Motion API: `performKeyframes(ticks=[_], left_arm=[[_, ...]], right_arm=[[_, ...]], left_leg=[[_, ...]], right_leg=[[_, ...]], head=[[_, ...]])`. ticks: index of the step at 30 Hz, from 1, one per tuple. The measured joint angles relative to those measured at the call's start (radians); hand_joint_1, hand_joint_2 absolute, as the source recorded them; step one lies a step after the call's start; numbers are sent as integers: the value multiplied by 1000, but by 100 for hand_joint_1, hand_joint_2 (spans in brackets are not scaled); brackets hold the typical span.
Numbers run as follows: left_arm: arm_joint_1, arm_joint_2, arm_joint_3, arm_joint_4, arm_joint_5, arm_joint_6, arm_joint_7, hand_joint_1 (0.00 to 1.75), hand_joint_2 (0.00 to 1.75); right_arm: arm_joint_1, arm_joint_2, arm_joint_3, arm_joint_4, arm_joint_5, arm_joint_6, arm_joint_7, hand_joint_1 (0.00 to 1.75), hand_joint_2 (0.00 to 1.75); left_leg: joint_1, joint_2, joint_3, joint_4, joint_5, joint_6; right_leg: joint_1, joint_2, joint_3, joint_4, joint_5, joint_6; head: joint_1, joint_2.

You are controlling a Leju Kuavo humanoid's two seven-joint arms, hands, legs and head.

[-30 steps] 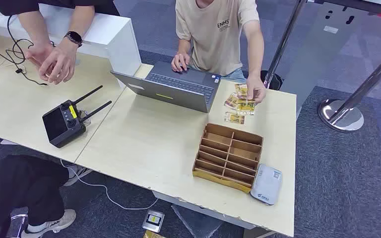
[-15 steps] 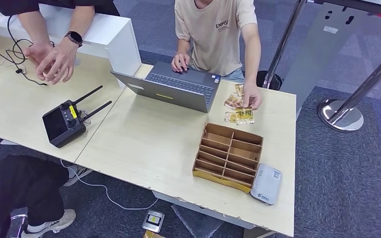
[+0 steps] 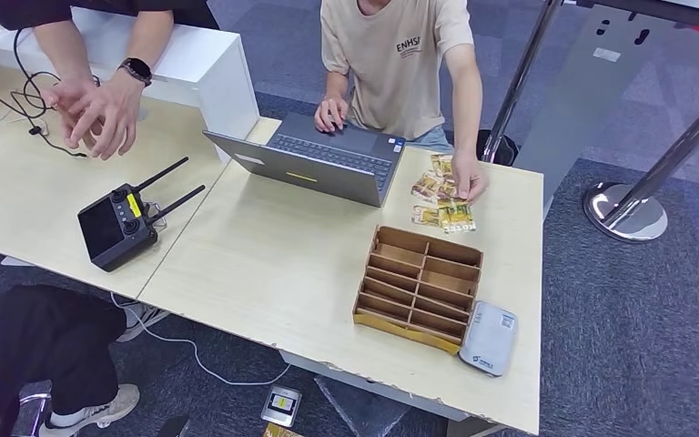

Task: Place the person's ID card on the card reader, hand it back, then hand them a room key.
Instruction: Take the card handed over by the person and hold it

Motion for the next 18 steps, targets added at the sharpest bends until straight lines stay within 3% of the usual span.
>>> performKeyframes(ticks=[11, 18], left_arm=[[-62, 15, -188, 42, 166, 107, 39, 0, 0], [-91, 29, -304, 67, 245, 153, 57, 0, 0]], right_arm=[[-59, -48, 83, 42, -287, -83, -38, 0, 0], [-90, -123, 104, 68, -473, -146, -116, 0, 0]], left_leg=[[0, 0, 0, 0, 0, 0], [-1, 0, 0, 0, 0, 0]], right_leg=[[0, 0, 0, 0, 0, 0], [-1, 0, 0, 0, 0, 1]], head=[[0, 0], [0, 0]])
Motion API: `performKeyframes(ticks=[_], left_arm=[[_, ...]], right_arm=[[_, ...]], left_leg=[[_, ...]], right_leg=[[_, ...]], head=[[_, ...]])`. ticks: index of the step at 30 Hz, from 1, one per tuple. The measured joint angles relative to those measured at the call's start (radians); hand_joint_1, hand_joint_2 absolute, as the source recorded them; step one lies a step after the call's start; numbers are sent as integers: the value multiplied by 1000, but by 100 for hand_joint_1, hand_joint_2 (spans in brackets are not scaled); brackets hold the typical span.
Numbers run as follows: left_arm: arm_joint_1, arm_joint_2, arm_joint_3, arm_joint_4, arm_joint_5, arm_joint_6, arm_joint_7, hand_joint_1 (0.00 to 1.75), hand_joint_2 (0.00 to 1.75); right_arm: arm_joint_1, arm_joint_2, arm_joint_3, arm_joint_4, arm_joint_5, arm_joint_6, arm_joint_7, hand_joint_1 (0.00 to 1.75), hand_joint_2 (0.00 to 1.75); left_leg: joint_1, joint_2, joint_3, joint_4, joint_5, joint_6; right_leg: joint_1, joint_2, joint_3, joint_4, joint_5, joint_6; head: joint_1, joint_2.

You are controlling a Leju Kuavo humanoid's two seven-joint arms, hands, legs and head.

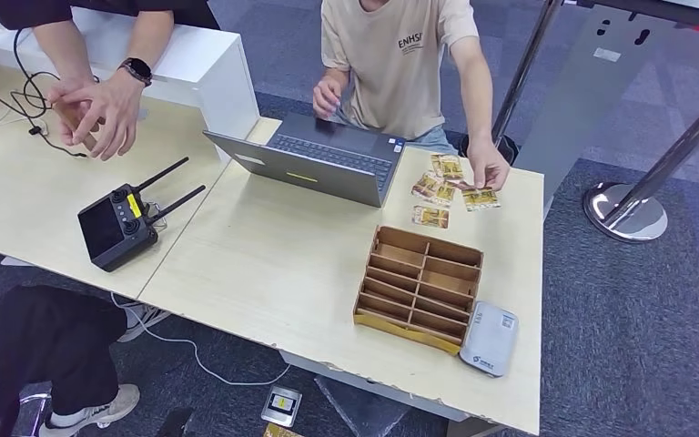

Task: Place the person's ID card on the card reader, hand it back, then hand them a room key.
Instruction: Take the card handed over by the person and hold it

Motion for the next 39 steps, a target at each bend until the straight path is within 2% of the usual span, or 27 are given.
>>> performKeyframes(ticks=[7, 13, 16, 23, 26, 27, 29, 31, 34, 36, 39], left_arm=[[-19, 13, -82, 19, 52, 22, 17, 0, 0], [-27, 17, -134, 32, 69, 28, 18, 0, 0], [-30, 19, -153, 37, 69, 26, 18, 0, 0], [-34, 28, -188, 45, 59, 11, 15, 0, 0], [-35, 31, -201, 47, 54, 5, 15, 0, 0], [-35, 31, -206, 47, 51, 4, 15, 0, 0], [-35, 31, -216, 50, 47, 1, 15, 0, 0], [-37, 31, -223, 52, 45, -1, 15, 0, 0], [-39, 36, -233, 55, 42, 0, 15, 0, 0], [-35, 41, -241, 58, 42, 0, 12, 0, 0], [-34, 43, -250, 61, 31, 1, 9, 0, 0]], right_arm=[[-23, -105, -9, 17, -174, -36, -112, 0, 0], [-29, -146, -25, 26, -237, -49, -169, 0, 0], [-32, -170, -36, 28, -250, -46, -253, 0, 0], [-40, -321, -112, 10, -219, -40, -496, 0, 0], [-7, -375, -198, -74, -87, -111, -539, 0, 0], [17, -379, -246, -138, 15, -152, -523, 0, 0], [63, -363, -366, -330, 287, -237, -406, 0, 87], [81, -331, -475, -565, 544, -285, -224, 0, 175], [61, -294, -596, -931, 814, -290, -34, 0, 175], [27, -280, -634, -1148, 965, -281, 38, 0, 175], [-33, -263, -623, -1423, 1180, -245, 101, 0, 175]], left_leg=[[-1, 0, 0, 0, 0, 0], [-1, 0, 0, 0, 0, 0], [-1, 0, 0, 0, 0, 0], [-5, 0, 0, 0, 0, 1], [-4, -2, -1, 0, 0, 1], [-4, -3, -2, 0, 1, 1], [-3, -4, -4, 0, 1, 1], [-4, -6, -4, 0, 2, 2], [-5, -17, -5, 0, 7, 2], [-5, -22, -6, 0, 9, 1], [-5, -21, -7, 0, 10, 0]], right_leg=[[-1, 0, 0, 0, 0, 0], [-1, 0, 0, 0, 0, 0], [-1, 0, 0, 0, 0, 0], [-5, 0, 0, 0, 1, 1], [-4, -2, 2, 0, 1, 2], [-4, -3, 3, 0, 1, 2], [-2, -4, 3, 2, 1, 2], [-3, -6, 2, 3, 2, 2], [-7, -17, 1, 4, 1, 2], [-6, -22, 0, 4, 1, 2], [-6, -23, -1, 5, 1, 2]], head=[[0, 0], [0, 0], [0, 0], [0, 0], [0, 0], [0, 0], [0, 0], [0, 0], [0, 0], [0, 0], [0, 0]])
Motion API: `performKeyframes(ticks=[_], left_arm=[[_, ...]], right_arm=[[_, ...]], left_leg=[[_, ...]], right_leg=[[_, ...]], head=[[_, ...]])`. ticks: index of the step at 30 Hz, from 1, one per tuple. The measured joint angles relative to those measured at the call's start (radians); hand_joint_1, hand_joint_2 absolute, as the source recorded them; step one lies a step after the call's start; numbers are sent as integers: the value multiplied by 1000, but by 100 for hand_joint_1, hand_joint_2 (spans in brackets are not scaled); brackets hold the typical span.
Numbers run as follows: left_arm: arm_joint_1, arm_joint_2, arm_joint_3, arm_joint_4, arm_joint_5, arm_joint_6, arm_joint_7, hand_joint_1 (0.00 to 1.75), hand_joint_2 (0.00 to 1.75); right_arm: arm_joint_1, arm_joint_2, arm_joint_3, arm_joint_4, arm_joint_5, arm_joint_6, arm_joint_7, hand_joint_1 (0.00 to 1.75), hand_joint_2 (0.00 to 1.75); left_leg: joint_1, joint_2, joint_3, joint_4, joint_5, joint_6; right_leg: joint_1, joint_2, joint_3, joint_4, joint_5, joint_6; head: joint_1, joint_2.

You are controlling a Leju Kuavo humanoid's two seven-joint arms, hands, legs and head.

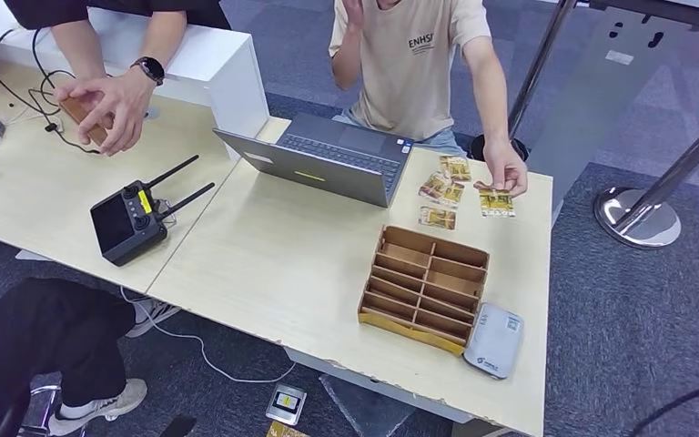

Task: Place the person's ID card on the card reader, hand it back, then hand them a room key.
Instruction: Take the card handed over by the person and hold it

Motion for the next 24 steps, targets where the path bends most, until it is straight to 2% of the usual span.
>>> performKeyframes(ticks=[4, 7, 9, 15, 24], left_arm=[[-5, 1, -18, 0, -21, -2, 0, 0, 0], [-7, 1, -29, 0, -31, -7, 0, 0, 0], [-7, 2, -37, 1, -36, -10, -1, 0, 0], [-9, 2, -52, 1, -44, -15, -9, 0, 0], [-11, 6, -73, 1, -55, -34, 4, 0, 0]], right_arm=[[-70, 22, 90, -247, 242, 60, 36, 0, 175], [-109, 34, 186, -355, 403, 86, 44, 0, 175], [-130, 40, 243, -396, 464, 91, 49, 0, 175], [-169, 46, 383, -443, 633, 108, 65, 0, 175], [-194, 25, 548, -410, 833, 176, 77, 0, 175]], left_leg=[[1, 2, 0, 0, 0, 0], [1, 3, 0, 0, 0, 0], [0, 3, 0, 0, 0, 0], [-1, 4, 0, 0, 0, 0], [0, 6, 0, 0, 0, 0]], right_leg=[[1, 2, 0, 0, 0, 0], [1, 2, -1, 0, 0, 0], [1, 2, -1, 0, 0, 0], [1, 4, -1, 0, 1, 0], [1, 5, -2, 0, 1, 0]], head=[[0, 0], [0, 0], [0, 0], [0, 0], [0, 0]])
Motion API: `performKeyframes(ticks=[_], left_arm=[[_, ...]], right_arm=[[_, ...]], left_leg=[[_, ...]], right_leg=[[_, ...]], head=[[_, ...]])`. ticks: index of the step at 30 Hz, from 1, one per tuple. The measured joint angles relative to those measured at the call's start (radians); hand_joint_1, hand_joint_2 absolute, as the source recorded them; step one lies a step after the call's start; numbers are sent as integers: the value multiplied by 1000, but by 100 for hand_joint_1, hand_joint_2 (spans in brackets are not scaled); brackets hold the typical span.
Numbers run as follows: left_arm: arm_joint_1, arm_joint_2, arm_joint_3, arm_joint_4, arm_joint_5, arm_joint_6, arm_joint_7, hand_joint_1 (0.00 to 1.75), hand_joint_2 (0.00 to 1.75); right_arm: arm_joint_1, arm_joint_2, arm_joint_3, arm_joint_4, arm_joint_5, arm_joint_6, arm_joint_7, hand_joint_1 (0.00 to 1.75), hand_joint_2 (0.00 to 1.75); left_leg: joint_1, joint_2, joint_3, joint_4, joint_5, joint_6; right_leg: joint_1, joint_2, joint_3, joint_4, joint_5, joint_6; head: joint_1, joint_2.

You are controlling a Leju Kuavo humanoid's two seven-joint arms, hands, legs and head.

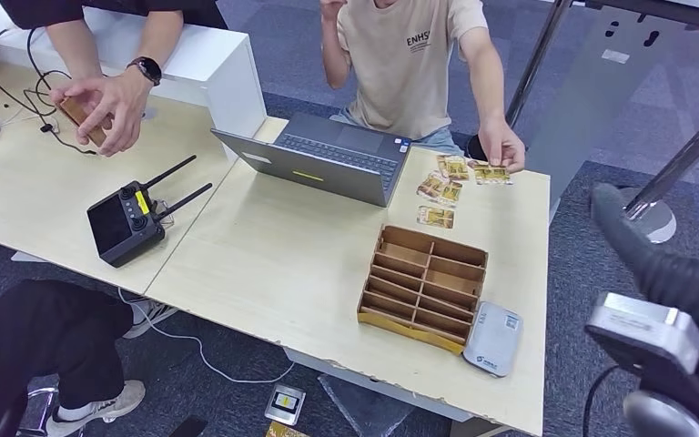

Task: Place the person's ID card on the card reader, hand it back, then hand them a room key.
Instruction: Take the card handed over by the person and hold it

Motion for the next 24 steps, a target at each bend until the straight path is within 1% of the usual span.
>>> performKeyframes(ticks=[5, 12, 18, 24], left_arm=[[-1, 3, -4, 0, -2, -4, -2, 0, 0], [-2, 7, -18, 0, -4, -20, 2, 0, 0], [-2, 7, -25, 0, -10, -22, -2, 0, 0], [-2, 6, -31, 0, -18, -25, -6, 0, 0]], right_arm=[[-21, -24, 76, 47, 81, 30, 10, 0, 175], [-57, -50, 190, 159, 201, 71, 12, 0, 175], [-107, -58, 281, 260, 265, 109, 12, 0, 175], [-155, -58, 356, 376, 300, 111, 13, 0, 175]], left_leg=[[0, 0, 0, 0, 0, 0], [0, 1, 0, 0, 0, 0], [0, 1, 0, 0, 0, 0], [0, 1, 0, 0, 0, 0]], right_leg=[[0, 0, 0, 0, 0, 0], [0, 1, 0, 0, 0, 0], [0, 1, 0, 0, 0, 0], [0, 1, -1, 0, 0, 0]], head=[[0, 0], [0, 0], [0, 0], [0, 0]])
